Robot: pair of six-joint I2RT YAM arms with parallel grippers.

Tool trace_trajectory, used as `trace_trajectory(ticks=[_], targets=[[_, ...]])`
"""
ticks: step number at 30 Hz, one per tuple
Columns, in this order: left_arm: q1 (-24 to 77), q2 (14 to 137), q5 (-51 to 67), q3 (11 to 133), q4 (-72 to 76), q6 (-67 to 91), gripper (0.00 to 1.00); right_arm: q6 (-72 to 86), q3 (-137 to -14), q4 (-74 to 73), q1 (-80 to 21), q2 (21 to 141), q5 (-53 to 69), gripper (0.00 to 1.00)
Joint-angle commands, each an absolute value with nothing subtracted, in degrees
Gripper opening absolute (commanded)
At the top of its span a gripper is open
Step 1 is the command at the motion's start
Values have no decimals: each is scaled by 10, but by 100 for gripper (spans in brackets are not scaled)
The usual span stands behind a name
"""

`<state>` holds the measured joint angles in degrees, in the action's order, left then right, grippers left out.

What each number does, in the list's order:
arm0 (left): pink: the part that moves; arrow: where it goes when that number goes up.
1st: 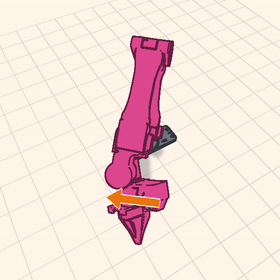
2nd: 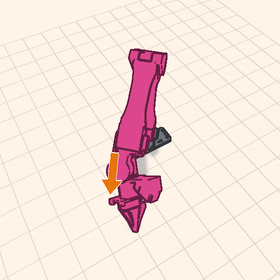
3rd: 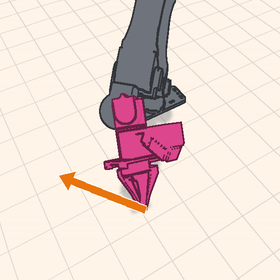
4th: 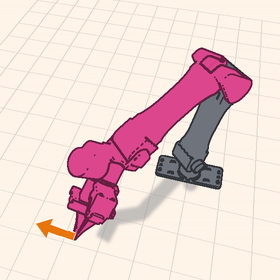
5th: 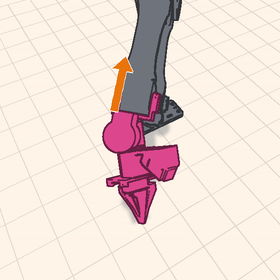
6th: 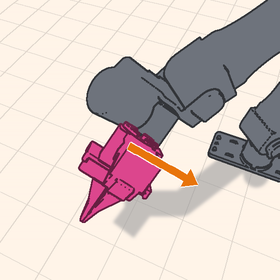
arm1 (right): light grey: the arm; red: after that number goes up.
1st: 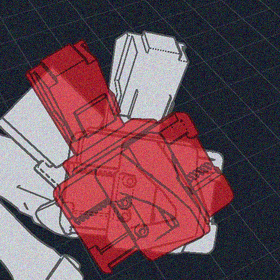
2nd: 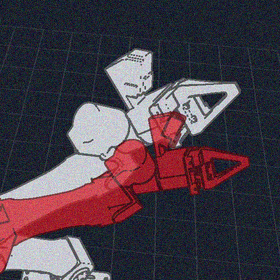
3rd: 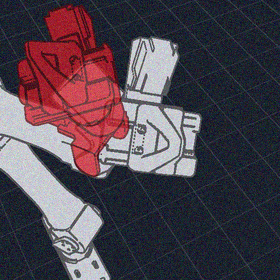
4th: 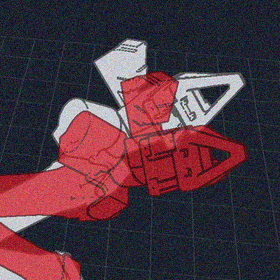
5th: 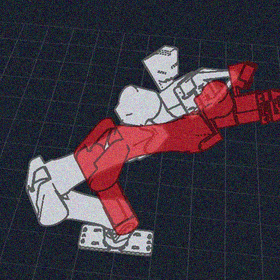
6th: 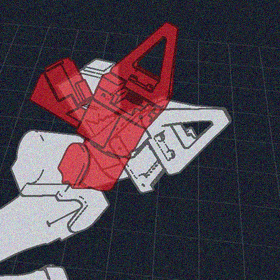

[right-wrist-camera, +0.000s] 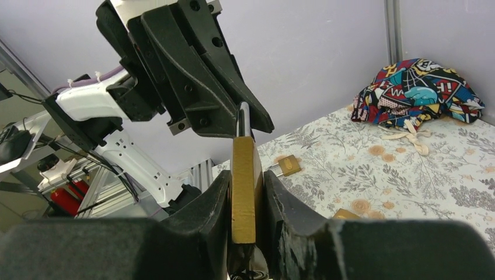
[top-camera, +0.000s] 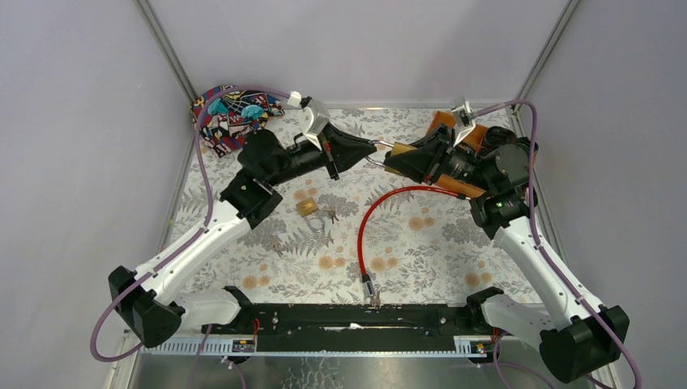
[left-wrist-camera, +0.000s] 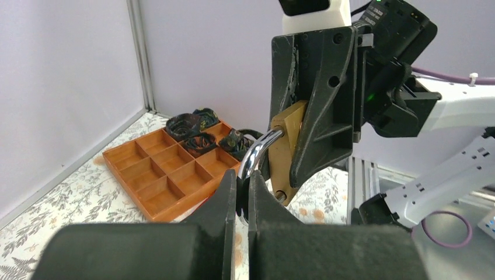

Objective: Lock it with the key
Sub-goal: Lock the lock.

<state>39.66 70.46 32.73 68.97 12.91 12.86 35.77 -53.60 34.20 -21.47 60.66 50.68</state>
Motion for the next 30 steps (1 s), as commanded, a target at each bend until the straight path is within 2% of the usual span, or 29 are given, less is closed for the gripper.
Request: trace_trajectory(ticks=[1, 11, 15, 19, 30], targets=[[527, 761, 492, 618, 212, 213, 0, 402, -554, 374, -256, 630, 389, 0], [586, 808, 513, 610, 280, 209, 0, 380, -596, 323, -209, 651, 407, 0], [602, 815, 523, 636, 339, 218, 0, 391, -561, 337, -202, 658, 413, 0], [625, 830, 535, 661, 329, 209, 0, 395, -547, 350, -201, 662, 411, 0], [662, 865, 545, 680, 334, 225, 0, 378, -606, 327, -193, 681, 428, 0]])
